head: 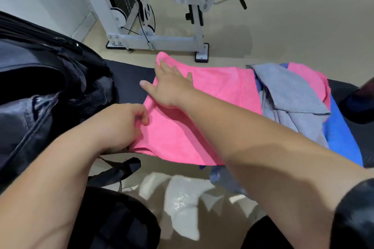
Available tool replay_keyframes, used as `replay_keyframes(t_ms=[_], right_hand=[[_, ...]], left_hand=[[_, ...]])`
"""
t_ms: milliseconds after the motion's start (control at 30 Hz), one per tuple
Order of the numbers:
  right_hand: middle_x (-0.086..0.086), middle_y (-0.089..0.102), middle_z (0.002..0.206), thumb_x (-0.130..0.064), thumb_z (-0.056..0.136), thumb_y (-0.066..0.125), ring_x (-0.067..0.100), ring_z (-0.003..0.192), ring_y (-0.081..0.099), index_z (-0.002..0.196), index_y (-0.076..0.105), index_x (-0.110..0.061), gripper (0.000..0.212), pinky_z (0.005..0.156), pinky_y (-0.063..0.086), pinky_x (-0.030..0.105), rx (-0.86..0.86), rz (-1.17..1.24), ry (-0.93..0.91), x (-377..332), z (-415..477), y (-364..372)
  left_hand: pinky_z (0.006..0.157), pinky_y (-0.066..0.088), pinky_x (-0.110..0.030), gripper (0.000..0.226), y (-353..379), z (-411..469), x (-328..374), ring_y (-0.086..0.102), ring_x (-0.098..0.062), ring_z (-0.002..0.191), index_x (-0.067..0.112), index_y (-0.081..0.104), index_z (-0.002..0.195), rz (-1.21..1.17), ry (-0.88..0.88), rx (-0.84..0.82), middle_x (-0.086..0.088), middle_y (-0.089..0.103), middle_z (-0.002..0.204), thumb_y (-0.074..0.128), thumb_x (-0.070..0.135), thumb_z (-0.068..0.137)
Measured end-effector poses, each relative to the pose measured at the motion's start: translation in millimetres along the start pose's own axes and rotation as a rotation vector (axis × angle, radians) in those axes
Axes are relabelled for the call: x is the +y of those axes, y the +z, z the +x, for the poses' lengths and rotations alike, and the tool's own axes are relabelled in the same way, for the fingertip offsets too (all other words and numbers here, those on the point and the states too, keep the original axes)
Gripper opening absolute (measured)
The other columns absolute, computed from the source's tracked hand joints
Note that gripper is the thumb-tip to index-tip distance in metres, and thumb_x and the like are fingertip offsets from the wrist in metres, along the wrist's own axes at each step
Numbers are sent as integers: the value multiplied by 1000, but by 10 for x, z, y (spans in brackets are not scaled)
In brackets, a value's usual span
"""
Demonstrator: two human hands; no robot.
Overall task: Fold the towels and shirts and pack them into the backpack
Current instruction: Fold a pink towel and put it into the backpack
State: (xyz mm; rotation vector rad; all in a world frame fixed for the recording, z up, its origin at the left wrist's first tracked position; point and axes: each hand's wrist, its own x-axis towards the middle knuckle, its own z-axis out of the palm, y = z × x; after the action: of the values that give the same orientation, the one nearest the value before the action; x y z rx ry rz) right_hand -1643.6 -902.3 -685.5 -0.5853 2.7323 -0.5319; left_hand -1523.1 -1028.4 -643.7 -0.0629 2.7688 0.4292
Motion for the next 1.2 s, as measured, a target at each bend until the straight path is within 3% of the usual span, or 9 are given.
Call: replay_keyframes(t_ms=[100,167,233,333,400,533,700,933,1200], right_hand=[[-11,-11,168,-72,96,26,28,155,-6,161,2,-31,81,117,-5,68,-85,-11,-26,-112,103,156],[-9,-9,168,-72,96,25,29,155,-8,160,0,-34,79,117,-7,68,-112,-45,-47,-100,107,221],[-5,-2,169,-71,96,27,29,155,-4,159,0,-38,76,119,-6,65,-94,-34,-88,-44,89,231],[4,22,166,-66,96,42,30,152,21,159,20,-35,73,121,19,56,60,43,-154,145,-20,78],[9,45,152,-59,94,53,32,138,42,150,42,-26,66,112,38,45,171,5,-110,374,-143,-127],[7,65,125,-51,92,59,32,116,59,129,64,-23,46,95,50,39,213,-108,103,979,-486,-557],[0,66,121,-47,92,61,23,111,61,126,65,-26,41,95,49,33,111,-32,134,1345,-906,-666],[4,59,129,-54,90,58,31,124,49,128,64,-27,47,105,41,45,169,-108,80,1482,-1185,-244],[2,51,141,-62,92,52,31,134,38,137,55,-34,53,109,31,44,97,-107,71,1430,-1205,-310]], left_hand=[[61,52,-28,19,72,40,-217,61,-15,64,32,64,91,127,-133,-57,5,63,83,59,15,84],[76,55,-33,6,92,94,-271,63,-20,80,31,61,83,254,-142,-41,3,66,92,58,28,88],[83,54,-37,16,87,146,-256,62,-24,90,33,57,76,309,-116,55,4,67,94,55,40,91],[77,53,-37,19,102,161,-33,62,-28,90,32,56,82,259,-57,238,1,64,91,55,48,91],[69,50,-36,25,195,148,208,61,-29,85,26,56,84,210,44,319,2,61,83,57,49,90],[64,49,-37,35,473,92,687,57,-26,76,21,49,74,79,305,192,4,58,72,63,50,85],[61,36,-35,39,733,80,1122,55,-26,76,20,47,74,156,500,157,4,55,73,59,56,86],[64,32,-34,40,1008,77,1256,58,-27,83,24,46,75,187,431,97,3,49,80,61,61,79],[58,38,-35,25,1015,38,1242,50,-24,71,20,46,68,114,381,93,3,53,75,64,38,70]])
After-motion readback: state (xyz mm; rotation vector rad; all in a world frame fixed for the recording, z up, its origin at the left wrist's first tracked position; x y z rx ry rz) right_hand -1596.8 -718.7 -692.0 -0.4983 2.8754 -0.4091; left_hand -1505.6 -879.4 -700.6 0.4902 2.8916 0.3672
